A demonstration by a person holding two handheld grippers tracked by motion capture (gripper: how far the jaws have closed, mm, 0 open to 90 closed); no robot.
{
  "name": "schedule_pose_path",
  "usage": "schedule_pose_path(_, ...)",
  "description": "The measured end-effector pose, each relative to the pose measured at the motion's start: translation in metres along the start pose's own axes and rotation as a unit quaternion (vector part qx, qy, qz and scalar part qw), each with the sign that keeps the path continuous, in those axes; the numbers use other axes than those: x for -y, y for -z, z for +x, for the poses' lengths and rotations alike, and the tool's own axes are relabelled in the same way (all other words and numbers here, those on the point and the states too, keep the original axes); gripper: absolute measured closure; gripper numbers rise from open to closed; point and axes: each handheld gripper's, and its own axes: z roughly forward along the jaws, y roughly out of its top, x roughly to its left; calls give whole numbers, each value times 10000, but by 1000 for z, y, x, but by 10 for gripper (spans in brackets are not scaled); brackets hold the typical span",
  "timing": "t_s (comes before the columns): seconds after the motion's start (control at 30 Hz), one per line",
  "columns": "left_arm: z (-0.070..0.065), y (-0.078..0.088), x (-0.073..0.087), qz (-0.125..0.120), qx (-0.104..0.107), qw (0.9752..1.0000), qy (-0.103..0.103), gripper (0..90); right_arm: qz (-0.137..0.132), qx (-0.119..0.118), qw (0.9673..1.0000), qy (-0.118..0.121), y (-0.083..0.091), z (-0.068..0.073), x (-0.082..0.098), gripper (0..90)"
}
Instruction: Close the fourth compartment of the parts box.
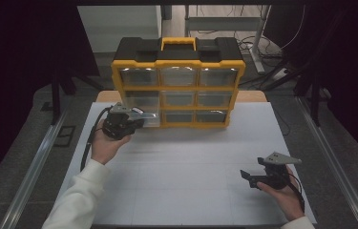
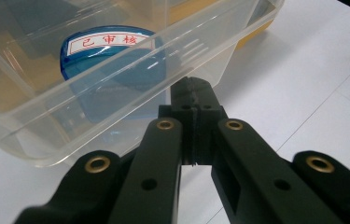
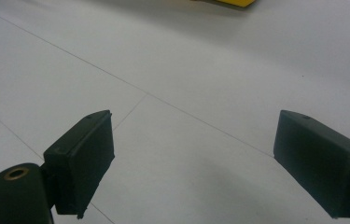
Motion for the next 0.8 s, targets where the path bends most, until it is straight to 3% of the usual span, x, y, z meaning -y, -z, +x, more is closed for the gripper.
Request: schedule_pose_path(0.8, 2, 0, -4, 100, -68, 9999, -64, 900, 11, -2, 10000, -2, 0, 0, 0, 125)
